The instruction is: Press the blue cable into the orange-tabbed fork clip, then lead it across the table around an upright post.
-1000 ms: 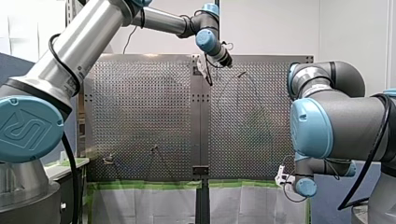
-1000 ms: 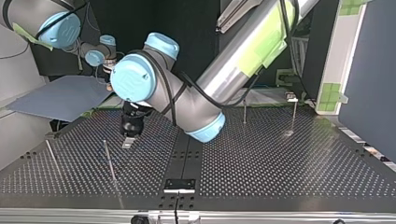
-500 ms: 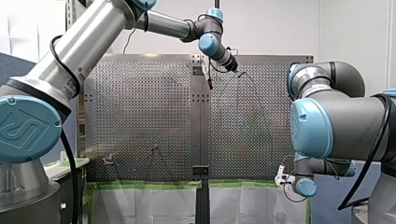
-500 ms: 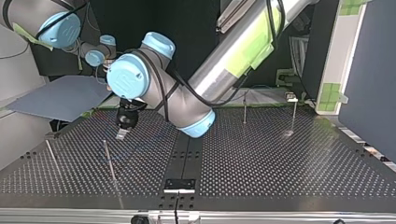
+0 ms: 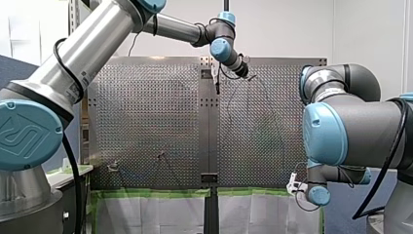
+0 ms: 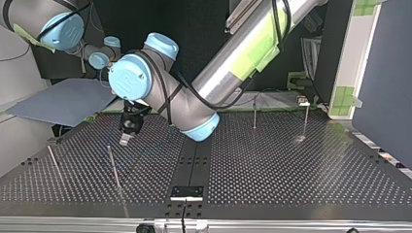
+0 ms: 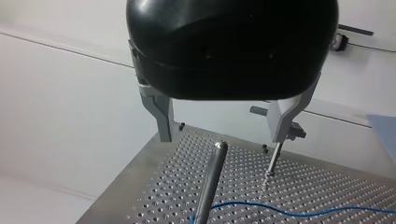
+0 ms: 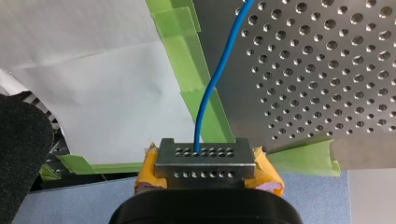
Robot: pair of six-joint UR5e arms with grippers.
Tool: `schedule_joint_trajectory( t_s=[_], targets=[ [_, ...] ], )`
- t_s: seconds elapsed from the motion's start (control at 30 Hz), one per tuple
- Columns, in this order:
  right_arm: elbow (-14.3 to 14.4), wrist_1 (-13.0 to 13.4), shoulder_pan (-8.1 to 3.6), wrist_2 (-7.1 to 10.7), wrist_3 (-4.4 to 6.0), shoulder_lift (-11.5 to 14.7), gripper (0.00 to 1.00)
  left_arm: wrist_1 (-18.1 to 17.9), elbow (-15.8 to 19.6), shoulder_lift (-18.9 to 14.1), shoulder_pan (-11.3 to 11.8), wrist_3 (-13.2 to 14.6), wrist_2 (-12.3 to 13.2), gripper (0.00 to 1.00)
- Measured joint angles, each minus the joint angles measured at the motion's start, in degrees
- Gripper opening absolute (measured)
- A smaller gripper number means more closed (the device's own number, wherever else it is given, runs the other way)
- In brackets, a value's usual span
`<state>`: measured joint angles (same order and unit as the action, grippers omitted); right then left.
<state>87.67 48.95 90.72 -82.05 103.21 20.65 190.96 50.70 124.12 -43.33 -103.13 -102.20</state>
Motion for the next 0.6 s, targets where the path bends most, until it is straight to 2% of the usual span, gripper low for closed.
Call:
schedule_joint_trajectory(
  t_s=[0.47, 0.6],
  targets=[
    [0.0, 0.0, -0.04, 0.01, 0.07, 0.0, 0.0, -0.1, -0.1, 0.0, -0.1, 7.7, -0.1, 0.99],
    [0.0, 0.0, -0.03, 0.04, 0.08, 0.0, 0.0, 0.0, -0.2, 0.0, 0.0, 7.9, -1.1, 0.99]
  ],
)
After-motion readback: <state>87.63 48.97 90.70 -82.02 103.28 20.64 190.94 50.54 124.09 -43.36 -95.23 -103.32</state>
